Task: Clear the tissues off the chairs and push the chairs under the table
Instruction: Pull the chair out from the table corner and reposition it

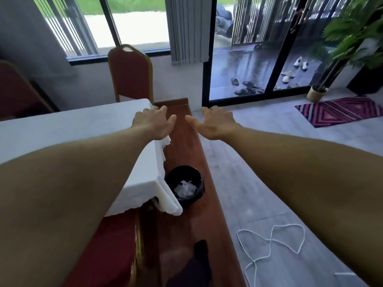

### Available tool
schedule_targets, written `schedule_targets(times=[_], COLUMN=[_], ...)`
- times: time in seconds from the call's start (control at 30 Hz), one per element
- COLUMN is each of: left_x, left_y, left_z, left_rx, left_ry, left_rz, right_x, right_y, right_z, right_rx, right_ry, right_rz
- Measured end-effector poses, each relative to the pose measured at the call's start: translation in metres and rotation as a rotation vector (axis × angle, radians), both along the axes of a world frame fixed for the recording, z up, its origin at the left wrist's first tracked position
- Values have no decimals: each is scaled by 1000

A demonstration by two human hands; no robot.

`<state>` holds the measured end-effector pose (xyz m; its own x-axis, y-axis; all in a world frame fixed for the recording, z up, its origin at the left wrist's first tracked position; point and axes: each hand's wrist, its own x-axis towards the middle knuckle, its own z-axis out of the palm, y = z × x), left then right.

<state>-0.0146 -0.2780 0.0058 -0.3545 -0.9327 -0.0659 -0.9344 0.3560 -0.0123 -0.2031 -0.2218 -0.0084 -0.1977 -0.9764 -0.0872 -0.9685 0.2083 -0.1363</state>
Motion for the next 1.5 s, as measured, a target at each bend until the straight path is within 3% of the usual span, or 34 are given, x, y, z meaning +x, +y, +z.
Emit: schedule_targets(times=[0.53, 0.93, 1.17, 1.5], left_x=[-80, -82, -145, -222], left_y=[-261, -354, -386, -447], left_z=[6, -40, -102, -91], left_rx=[-21, -92, -132, -153], left_ry=[78, 66, 80, 45], left_rz=[164, 506, 785, 855], right_x=[-73, -78, -138, -220], right_y=[-301, -466, -533, -618], right_z=[-2, -46, -112, -110], right_rx=[-81, -150, -181, -189], right_ry=[12, 20, -17, -60], right_rz=[195, 484, 672, 768])
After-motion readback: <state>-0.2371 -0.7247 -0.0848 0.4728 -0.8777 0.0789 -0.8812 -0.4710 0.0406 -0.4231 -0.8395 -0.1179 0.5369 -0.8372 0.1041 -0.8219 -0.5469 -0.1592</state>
